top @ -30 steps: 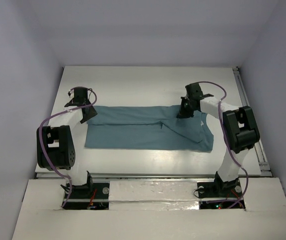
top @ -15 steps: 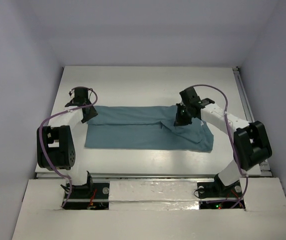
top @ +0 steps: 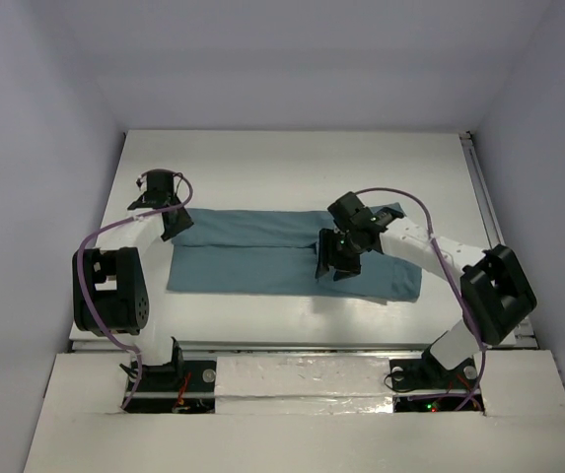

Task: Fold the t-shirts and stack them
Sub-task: Fold the other side of the tshirt into a rectangle

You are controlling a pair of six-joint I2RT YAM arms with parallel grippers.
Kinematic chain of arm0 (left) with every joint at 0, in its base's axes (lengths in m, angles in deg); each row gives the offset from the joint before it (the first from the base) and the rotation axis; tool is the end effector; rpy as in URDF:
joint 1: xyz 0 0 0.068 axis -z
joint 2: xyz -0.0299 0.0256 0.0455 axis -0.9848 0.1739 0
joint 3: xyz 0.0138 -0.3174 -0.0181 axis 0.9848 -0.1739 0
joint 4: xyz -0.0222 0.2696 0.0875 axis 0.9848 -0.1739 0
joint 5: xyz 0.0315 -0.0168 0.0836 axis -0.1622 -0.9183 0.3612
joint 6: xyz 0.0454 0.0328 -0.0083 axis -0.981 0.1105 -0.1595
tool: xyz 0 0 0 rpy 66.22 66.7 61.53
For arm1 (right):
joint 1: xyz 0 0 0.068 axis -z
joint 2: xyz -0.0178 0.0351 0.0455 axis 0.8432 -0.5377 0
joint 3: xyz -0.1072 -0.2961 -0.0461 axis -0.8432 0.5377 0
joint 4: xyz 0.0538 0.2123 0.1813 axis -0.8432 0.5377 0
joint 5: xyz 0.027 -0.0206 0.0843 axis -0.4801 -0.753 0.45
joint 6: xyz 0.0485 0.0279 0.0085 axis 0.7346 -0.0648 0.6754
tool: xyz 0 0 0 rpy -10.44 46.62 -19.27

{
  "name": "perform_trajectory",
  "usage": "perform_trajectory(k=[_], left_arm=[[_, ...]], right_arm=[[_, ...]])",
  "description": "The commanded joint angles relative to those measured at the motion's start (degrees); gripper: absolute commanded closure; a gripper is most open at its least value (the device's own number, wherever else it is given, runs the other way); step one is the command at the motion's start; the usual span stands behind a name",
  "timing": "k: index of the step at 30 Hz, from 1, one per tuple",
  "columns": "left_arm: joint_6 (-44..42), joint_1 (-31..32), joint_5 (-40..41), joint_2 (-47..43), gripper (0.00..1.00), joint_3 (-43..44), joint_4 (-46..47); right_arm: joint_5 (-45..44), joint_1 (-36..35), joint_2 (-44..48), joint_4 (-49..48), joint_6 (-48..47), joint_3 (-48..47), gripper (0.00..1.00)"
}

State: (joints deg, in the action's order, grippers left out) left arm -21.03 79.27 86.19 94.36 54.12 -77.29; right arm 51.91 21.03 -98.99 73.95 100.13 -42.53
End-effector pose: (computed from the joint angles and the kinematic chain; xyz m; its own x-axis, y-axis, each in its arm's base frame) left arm 0.3565 0.0085 0.2368 -0.6393 -0.4440 -0.6278 -0.4028 0.8888 -0.2184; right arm 0.2628 0.2035 0.2471 -0.9800 0.0278 -0.1972 -0.0499 0.9244 0.3782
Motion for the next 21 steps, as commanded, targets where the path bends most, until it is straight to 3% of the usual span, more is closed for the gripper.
perform_trajectory(k=[1, 2, 3, 4, 5, 6, 9, 12, 17, 21], left_arm=[[0.28, 0.27, -0.24, -2.25, 0.63, 2.88, 0.24], [0.28, 0.27, -0.50, -2.43, 0.64, 2.97, 0.16], [0.11, 0.27, -0.42, -2.78, 0.63, 3.23, -0.02], [-0.24, 1.66, 0.54, -2.96, 0.63, 3.49, -0.02], [-0.59, 2.55, 1.33, -3.30, 0.64, 3.76, -0.28], [-0.95, 3.69, 2.12, -3.40, 0.63, 4.54, -0.81], [-1.65, 9.66, 4.59, -3.31, 0.64, 6.31, -0.64], [-0.95, 13.88, 3.45, -0.86, 0.64, 8.67, 1.02], [-0.07, 14.42, 0.81, 8.35, 0.63, 13.07, 2.79], [0.89, 11.10, -0.77, 14.86, 0.63, 16.24, 3.66]], right_arm=[[-1.28, 0.15, 2.65, 3.83, -0.30, -4.00, 0.42], [-2.77, 0.15, 2.65, 4.54, -0.84, -4.88, 0.44], [-5.66, 0.15, 2.91, 4.98, -1.02, -5.93, 0.56], [-6.47, 1.28, 3.18, 4.73, -1.98, -5.94, 0.68], [-7.70, 3.99, 3.53, 4.20, -2.42, -5.77, 0.96], [-8.32, 6.10, 3.79, 3.59, -2.77, -4.73, 1.00], [-4.29, 16.79, 5.64, -3.96, -4.27, -2.17, 1.00], [-2.01, 21.93, 3.90, -12.23, -5.76, -1.72, 1.00], [-3.92, 27.38, -8.21, -16.45, -6.38, -7.61, 1.00], [-3.85, 33.62, -14.90, -21.02, -4.63, -7.09, 1.00]])
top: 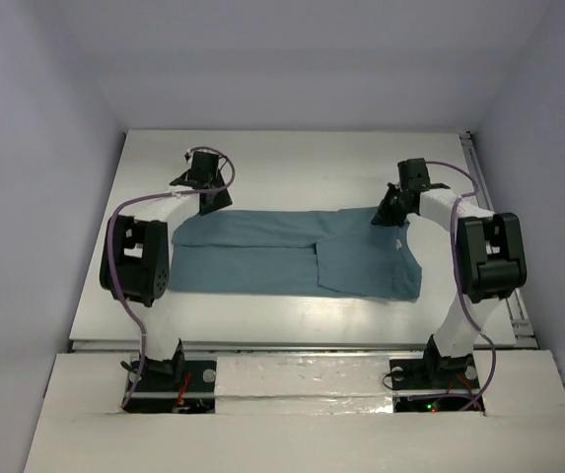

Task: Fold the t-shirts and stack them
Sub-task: Fold the other side of the tshirt into a rectangle, then rotate the tshirt 90 degrees

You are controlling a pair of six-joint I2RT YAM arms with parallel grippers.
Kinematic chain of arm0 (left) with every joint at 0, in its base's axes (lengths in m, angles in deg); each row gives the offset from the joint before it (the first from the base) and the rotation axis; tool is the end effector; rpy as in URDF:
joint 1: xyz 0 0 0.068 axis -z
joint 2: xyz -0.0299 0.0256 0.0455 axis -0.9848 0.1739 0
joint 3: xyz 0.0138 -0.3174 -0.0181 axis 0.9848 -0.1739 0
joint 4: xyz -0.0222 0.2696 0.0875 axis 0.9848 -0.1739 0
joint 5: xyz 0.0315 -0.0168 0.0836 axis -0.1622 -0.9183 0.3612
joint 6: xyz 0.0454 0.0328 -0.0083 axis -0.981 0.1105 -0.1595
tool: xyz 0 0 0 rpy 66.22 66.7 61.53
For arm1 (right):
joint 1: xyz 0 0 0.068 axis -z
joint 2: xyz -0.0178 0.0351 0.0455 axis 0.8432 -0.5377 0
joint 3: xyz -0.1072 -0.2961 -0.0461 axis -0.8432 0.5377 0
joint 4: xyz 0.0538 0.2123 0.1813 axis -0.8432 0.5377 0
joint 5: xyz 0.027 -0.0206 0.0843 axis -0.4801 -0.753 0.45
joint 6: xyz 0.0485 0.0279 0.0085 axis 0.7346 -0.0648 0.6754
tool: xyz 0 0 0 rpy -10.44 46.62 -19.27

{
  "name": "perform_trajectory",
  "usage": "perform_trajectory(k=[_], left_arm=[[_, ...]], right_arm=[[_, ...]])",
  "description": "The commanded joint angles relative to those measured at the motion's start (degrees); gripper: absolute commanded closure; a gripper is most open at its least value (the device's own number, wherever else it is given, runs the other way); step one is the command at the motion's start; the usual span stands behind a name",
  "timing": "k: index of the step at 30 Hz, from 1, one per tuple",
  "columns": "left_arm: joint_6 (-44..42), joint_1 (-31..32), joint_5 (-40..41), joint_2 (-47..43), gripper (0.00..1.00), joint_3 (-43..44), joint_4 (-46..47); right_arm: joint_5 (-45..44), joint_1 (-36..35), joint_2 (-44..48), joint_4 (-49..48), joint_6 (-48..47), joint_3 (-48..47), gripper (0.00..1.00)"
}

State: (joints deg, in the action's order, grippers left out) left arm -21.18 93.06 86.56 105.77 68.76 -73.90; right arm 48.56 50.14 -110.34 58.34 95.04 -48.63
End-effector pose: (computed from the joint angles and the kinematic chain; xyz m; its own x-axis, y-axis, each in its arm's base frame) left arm 0.4224 -0.0936 0.2534 -0.6503 -0.2938 -0.7005 -0.1549 0.9541 -0.2564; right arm 0.3998 0.0568 0.2258 -0.8048 0.4395 -0.3989 0.2838 0.8752 0.3917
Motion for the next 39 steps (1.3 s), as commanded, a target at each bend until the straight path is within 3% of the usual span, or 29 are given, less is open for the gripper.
perform_trajectory(k=[1, 8, 13, 14, 18, 20, 22, 24, 27, 30, 31, 34, 37, 38, 39], left_arm=[[1.48, -3.49, -1.40, 4.08, 0.63, 1.42, 0.63], [2.63, -11.31, -2.02, 7.51, 0.62, -2.44, 1.69], [3.86, -12.47, -3.07, 3.75, 0.62, -7.54, 3.27], [4.30, -12.47, -3.16, 2.78, 0.62, -7.80, 3.18], [5.00, -12.99, -1.93, -1.69, 0.62, -7.55, 1.08], [5.79, -12.99, -1.58, -3.72, 0.62, -7.81, 0.90], [6.32, -12.99, -1.06, -7.59, 0.62, -8.25, 0.99], [6.50, -12.99, -0.79, -11.62, 0.62, -7.98, 0.64], [5.71, -11.42, -1.32, -15.75, 0.63, -7.28, 0.02], [4.65, -7.90, -0.70, -19.10, 0.82, -6.84, -0.95], [4.57, -6.85, -0.79, -19.90, 0.94, -7.10, -1.04], [4.65, -2.37, -0.79, -22.89, 1.00, -7.98, -1.91], [6.67, 2.38, -0.88, -25.61, 1.00, -9.73, -3.32], [7.46, 3.34, -1.31, -26.31, 1.00, -10.35, -3.67], [8.86, 4.49, -1.32, -27.80, 1.00, -11.49, -4.37]], right_arm=[[-0.41, 5.74, -4.37, -7.77, 0.91, -0.73, 1.00], [-2.08, 12.25, -11.22, -6.48, 0.91, -4.32, 1.00], [-1.39, 12.96, -9.39, -3.58, 0.12, -8.20, 1.00], [0.89, 12.96, -6.95, -3.40, -0.49, -7.94, 0.97], [2.84, 11.20, 0.26, -0.25, -2.25, -3.99, 0.57], [3.28, 9.28, 1.86, 0.82, -1.73, -0.57, 0.55], [4.16, 7.78, 2.22, 0.38, -1.20, 0.85, 0.87], [2.85, 4.44, 0.13, -0.15, -0.76, 0.60, 1.00], [2.58, 1.19, -4.44, 0.11, 0.03, -4.04, 1.00], [1.97, 0.13, -11.21, -0.86, 0.82, -8.44, 1.00], [1.35, -0.40, -15.67, -0.16, 1.00, -12.98, 1.00], [2.31, -1.10, -23.42, 1.68, 1.17, -21.79, 1.00], [5.82, -2.68, -35.63, 3.53, 2.49, -39.26, 1.00], [6.96, -3.99, -39.49, 4.85, 4.41, -52.97, 1.00], [9.58, -4.70, -48.93, 6.34, 5.99, -62.16, 1.00]])
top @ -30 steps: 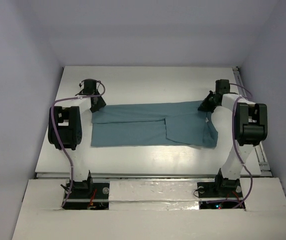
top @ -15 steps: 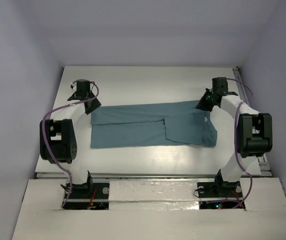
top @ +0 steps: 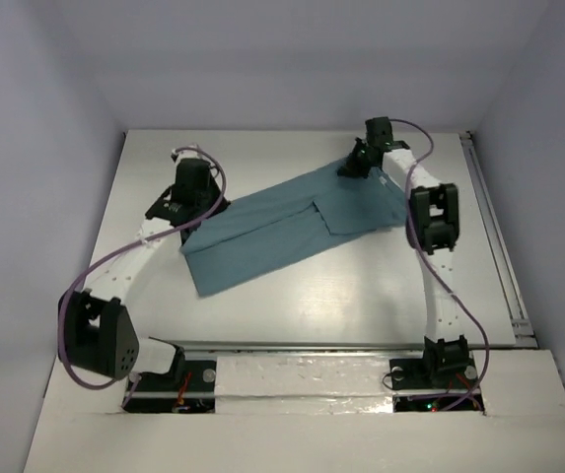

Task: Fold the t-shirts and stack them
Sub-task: Rotate the tshirt 90 degrees

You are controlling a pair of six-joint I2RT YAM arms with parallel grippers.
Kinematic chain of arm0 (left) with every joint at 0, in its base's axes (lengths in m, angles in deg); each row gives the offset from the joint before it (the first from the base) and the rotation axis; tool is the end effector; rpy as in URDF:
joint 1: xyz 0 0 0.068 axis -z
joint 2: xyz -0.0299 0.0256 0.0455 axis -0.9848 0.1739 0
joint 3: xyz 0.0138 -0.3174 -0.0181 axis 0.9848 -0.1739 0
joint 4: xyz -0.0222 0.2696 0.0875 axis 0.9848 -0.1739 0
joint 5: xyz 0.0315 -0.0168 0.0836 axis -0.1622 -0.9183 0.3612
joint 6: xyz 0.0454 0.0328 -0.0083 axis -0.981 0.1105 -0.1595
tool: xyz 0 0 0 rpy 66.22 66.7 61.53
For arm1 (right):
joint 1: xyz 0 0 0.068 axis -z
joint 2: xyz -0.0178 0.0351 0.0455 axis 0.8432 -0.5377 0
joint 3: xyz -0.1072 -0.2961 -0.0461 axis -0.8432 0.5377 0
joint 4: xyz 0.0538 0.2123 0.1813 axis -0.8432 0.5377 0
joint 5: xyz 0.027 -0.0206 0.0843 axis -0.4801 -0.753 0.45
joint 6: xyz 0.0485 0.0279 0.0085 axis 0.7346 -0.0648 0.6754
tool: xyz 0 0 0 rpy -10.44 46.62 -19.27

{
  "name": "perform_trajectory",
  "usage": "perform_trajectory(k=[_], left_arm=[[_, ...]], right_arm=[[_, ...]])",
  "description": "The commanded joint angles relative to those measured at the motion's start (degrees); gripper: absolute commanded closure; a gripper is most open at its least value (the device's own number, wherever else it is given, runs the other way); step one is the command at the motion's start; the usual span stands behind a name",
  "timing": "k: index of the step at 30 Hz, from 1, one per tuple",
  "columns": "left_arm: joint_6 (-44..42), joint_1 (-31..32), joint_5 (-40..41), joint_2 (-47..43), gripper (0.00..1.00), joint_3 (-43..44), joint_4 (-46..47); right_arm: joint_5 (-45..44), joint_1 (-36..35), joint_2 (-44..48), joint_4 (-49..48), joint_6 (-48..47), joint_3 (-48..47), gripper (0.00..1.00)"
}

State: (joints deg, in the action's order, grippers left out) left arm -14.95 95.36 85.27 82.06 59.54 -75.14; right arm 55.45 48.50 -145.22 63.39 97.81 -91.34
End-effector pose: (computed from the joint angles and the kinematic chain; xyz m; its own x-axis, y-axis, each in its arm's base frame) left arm 0.3228 -0.0852 0.3442 -0.4942 -0.4128 -0.7651 -0.0870 0.8992 -0.4289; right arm 0.5725 0.1005 0.1747 -0.8224 0.4418 -0.3584 0.2250 0.8312 0.5084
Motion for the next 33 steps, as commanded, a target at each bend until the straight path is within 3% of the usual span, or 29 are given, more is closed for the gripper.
perform_trajectory(k=[1, 2, 3, 4, 5, 6, 8, 9, 11, 13, 14, 15, 16, 17, 18, 20, 23, 24, 26, 27, 29, 33], left_arm=[[3.25, 4.03, 0.49, -4.62, 1.00, -2.71, -3.83], [4.04, 5.00, 1.63, -5.32, 1.00, -2.89, -4.96], [4.57, 5.71, 1.99, -6.46, 1.00, -2.89, -7.32], [5.53, 7.02, 2.69, -6.91, 1.00, -2.63, -8.57], [5.98, 7.56, 4.35, -7.43, 1.00, -2.37, -10.06], [6.42, 7.56, 4.45, -8.74, 1.00, -2.01, -11.29], [6.25, 8.27, 4.37, -10.16, 1.00, -1.14, -13.23], [5.98, 8.79, 4.28, -11.29, 1.00, -0.70, -14.37], [3.97, 8.79, 3.23, -12.79, 0.95, 0.18, -14.73], [2.30, 8.79, 2.70, -15.60, 0.90, 0.19, -14.91], [0.81, 8.79, 1.74, -16.74, 0.88, 0.19, -15.17], [0.27, 8.79, 1.30, -19.28, 0.88, 0.10, -15.78], [-0.25, 8.79, 0.86, -20.78, 0.88, -0.08, -15.96], [-0.69, 8.79, -0.28, -22.54, 0.93, -0.25, -16.14], [-1.48, 8.79, -0.99, -25.95, 0.99, -0.69, -16.31], [-1.84, 8.79, -2.39, -29.13, 1.00, -0.78, -16.84], [-2.10, 9.32, -2.31, -33.18, 1.00, 0.18, -18.77], [-2.19, 9.32, -2.14, -33.80, 1.00, 0.53, -19.21], [-2.10, 9.32, -2.05, -33.98, 1.00, 2.12, -20.27], [-2.19, 9.32, -1.88, -34.24, 1.00, 2.38, -20.36], [-2.46, 9.32, -1.35, -34.16, 1.00, 3.52, -20.97], [-2.63, 9.32, -0.38, -33.54, 1.00, 4.58, -22.64]], right_arm=[[4.55, -3.68, -19.62, 3.05, 5.06, -29.89, 1.00], [7.09, -4.29, -25.16, 0.97, 11.86, -48.45, 1.00], [9.99, -5.00, -31.91, -4.01, 17.68, -52.02, 0.97], [15.07, -5.00, -31.98, -20.67, 24.00, -50.58, 0.90], [15.73, -5.70, -30.24, -29.11, 34.50, -46.13, 0.82], [15.56, -6.40, -27.70, -34.85, 36.44, -41.39, 0.60], [16.34, -6.41, -21.10, -34.92, 31.82, -38.26, 0.36], [17.65, -6.41, -18.30, -34.21, 29.97, -37.39, 0.15], [18.81, -7.02, -5.14, -34.29, 23.91, -25.31, 0.01], [15.49, -8.68, 5.67, -34.73, 19.69, -12.75, 0.00], [14.08, -9.48, 15.82, -35.69, 17.41, 0.02, 0.00], [11.37, -10.53, 20.36, -36.04, 16.69, 6.06, 0.04], [9.60, -13.67, 24.67, -35.09, 15.90, 11.69, 0.20], [6.88, -16.05, 32.80, -34.47, 14.58, 22.71, 0.50], [1.03, -18.69, 36.62, -34.12, 14.05, 28.22, 0.99], [-4.19, -27.01, 42.44, -32.72, 16.74, 42.68, 1.00], [-11.06, -34.60, 48.08, -35.07, 26.56, 54.34, 1.00], [-12.12, -38.19, 48.26, -35.43, 29.22, 58.73, 0.79], [-14.23, -41.20, 47.04, -36.84, 33.44, 60.87, 0.52], [-15.98, -43.21, 46.16, -36.49, 34.95, 61.05, 0.33], [-16.87, -44.46, 42.13, -36.58, 37.49, 60.88, 0.27], [-17.13, -46.22, 32.29, -36.75, 40.40, 57.29, 0.27]])
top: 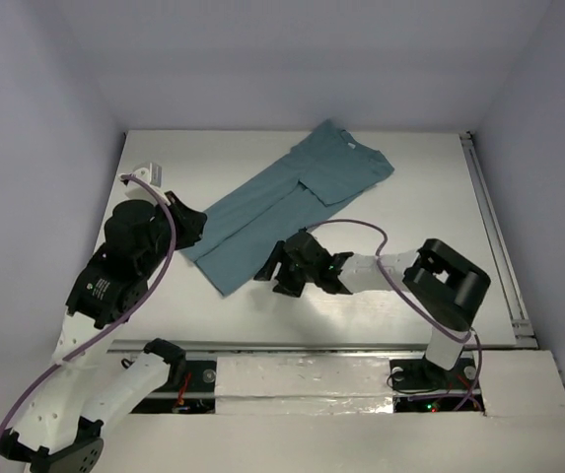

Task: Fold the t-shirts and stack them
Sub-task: Rotate the tshirt 90 degrees

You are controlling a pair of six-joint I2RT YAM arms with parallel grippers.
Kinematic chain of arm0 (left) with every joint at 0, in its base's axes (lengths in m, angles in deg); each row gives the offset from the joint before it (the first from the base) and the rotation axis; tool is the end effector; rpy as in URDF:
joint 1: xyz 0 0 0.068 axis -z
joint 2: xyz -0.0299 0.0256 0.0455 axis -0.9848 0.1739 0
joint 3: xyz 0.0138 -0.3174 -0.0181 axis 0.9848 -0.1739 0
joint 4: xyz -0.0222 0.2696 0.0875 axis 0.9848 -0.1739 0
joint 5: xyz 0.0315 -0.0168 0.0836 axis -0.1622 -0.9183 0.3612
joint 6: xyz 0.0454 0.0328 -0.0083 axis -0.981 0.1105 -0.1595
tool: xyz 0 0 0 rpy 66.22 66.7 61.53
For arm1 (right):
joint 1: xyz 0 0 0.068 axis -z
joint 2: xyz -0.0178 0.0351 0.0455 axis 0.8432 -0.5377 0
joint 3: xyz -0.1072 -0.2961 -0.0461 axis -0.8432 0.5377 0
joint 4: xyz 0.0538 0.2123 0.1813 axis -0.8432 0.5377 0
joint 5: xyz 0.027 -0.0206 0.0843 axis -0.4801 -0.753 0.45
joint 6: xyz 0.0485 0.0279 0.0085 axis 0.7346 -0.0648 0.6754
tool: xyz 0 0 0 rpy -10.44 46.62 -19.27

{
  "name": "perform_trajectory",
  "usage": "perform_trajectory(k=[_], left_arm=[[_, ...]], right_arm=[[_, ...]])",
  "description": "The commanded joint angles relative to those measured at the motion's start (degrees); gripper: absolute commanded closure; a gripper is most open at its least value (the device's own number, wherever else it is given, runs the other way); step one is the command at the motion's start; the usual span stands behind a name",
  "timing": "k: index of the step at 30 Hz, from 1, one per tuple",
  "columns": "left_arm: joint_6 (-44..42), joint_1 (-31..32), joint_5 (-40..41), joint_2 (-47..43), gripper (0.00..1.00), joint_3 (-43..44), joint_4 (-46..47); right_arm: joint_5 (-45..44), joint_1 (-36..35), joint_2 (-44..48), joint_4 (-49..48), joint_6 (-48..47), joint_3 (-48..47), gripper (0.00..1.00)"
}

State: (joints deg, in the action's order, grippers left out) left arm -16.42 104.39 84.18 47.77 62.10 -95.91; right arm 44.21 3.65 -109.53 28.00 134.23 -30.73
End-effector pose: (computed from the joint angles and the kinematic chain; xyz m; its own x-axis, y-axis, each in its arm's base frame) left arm 0.1292 -0.0556 0.4555 -0.3511 -0.3985 -0.8473 0.1988 0.8526 -0.4834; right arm 0.2223 0.3080 0.1716 -0.9155 0.3575 -0.1844 0.1319 0.6997 0.7022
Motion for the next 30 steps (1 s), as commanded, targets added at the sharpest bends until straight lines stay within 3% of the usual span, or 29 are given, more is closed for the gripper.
perform_trajectory(k=[1, 5, 6, 8, 9, 12, 15, 16, 18, 23, 24, 25, 26, 27, 28, 30], left_arm=[[-1.08, 0.29, 1.06, 0.75, 1.00, 1.59, -2.40], [0.24, 0.29, 2.99, 1.28, 1.00, -0.26, -2.67], [0.85, 0.29, 3.00, 2.06, 1.00, -0.70, -2.84], [1.20, 0.29, 2.82, 3.03, 1.00, -2.02, -2.84], [1.64, 0.29, 2.65, 3.91, 1.00, -2.45, -2.76], [2.35, 0.29, 1.51, 5.23, 1.00, -3.86, -1.97], [2.96, 0.29, -0.60, 7.33, 1.00, -6.32, 0.31], [3.14, 0.29, -1.30, 7.95, 1.00, -7.98, 1.62], [3.14, 0.29, -2.62, 9.53, 1.00, -9.83, 3.21], [2.09, 0.90, -3.77, 14.36, 1.00, -12.74, 8.22], [1.30, 0.91, -3.68, 16.90, 1.00, -12.83, 8.93], [0.95, 0.91, -3.77, 18.14, 0.98, -12.31, 10.24], [0.59, 0.91, -3.77, 19.55, 0.92, -12.04, 10.95], [-0.28, 0.91, -5.68, 22.26, 0.90, -11.08, 11.04], [-0.81, 0.91, -5.79, 23.50, 0.89, -10.90, 10.78], [-2.04, 1.52, -6.93, 25.35, 0.82, -11.86, 10.60]], right_arm=[[-5.99, -1.37, -5.51, -1.71, 4.78, -5.16, 0.27], [-5.55, -1.37, -14.39, -5.40, 9.52, -8.42, 0.36], [-5.20, -1.37, -17.37, -5.15, 9.97, -9.48, 0.57], [-3.97, -1.37, -19.06, -4.79, 11.28, -10.45, 0.81], [-3.88, -0.59, -18.37, -4.88, 11.73, -8.54, 0.98], [-3.79, 2.22, -12.85, -7.52, 9.54, 3.28, 1.00], [-1.87, 4.77, 0.76, -3.84, 2.35, 13.68, 1.00], [-1.43, 5.56, 8.97, 1.83, 0.33, 19.20, 1.00], [0.85, 5.57, 16.93, 9.67, -6.18, 22.93, 1.00], [5.79, 5.57, 41.44, 36.27, -8.23, 31.19, 1.00], [5.26, 5.57, 50.54, 39.65, -6.83, 31.29, 0.91], [2.21, 5.57, 54.54, 43.33, -5.60, 30.86, 0.74], [0.88, 5.57, 58.06, 48.77, -4.80, 30.16, 0.56], [-1.57, 5.57, 63.67, 51.00, -3.14, 28.15, 0.30], [-1.60, 6.18, 65.55, 53.02, -2.51, 26.91, 0.24], [-3.00, 6.19, 67.76, 55.49, -1.98, 23.84, 0.24]])
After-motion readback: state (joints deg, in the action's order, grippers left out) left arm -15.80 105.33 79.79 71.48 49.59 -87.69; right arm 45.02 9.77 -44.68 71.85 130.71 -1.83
